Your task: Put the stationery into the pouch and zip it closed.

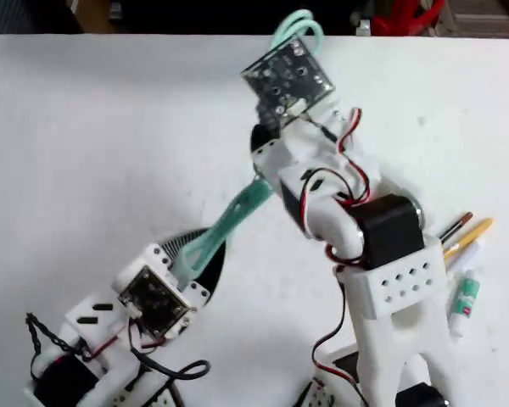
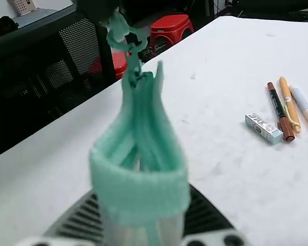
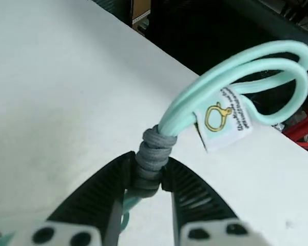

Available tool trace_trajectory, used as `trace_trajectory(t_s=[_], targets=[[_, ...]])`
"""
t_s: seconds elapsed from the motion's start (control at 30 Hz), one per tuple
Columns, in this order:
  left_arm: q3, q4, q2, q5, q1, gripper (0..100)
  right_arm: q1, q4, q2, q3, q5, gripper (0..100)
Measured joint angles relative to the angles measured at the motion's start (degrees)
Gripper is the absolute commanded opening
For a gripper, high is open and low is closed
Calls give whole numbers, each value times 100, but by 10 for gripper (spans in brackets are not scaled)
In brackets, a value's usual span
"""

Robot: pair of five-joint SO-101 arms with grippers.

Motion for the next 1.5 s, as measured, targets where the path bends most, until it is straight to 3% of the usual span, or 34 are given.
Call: trace_trajectory(t_s=[0.33,0.4,0.53,0.67,0.8,0.9,1.07,1.27,1.4,1.5], targets=[[0,-44,9,0,18,46,765,-18,0,35,0,23],[0,-53,9,0,18,46,765,123,-9,35,0,90],[0,-246,9,-18,0,46,510,703,-237,26,0,345],[316,-1029,-53,97,-457,46,9,1266,-809,26,105,302],[1064,-2189,18,633,-1046,46,132,1609,-1503,18,167,279],[1415,-2725,18,782,-1292,46,677,1758,-2022,18,167,277],[1442,-2866,18,932,-1336,46,2365,1714,-1873,9,167,276],[1442,-2857,18,1099,-1336,46,4018,1644,527,53,-149,273],[1442,-2541,18,1108,-1363,46,4607,1626,2295,-246,-273,193],[1442,-2277,-62,1108,-1371,46,4932,1591,3455,-642,-273,200]])
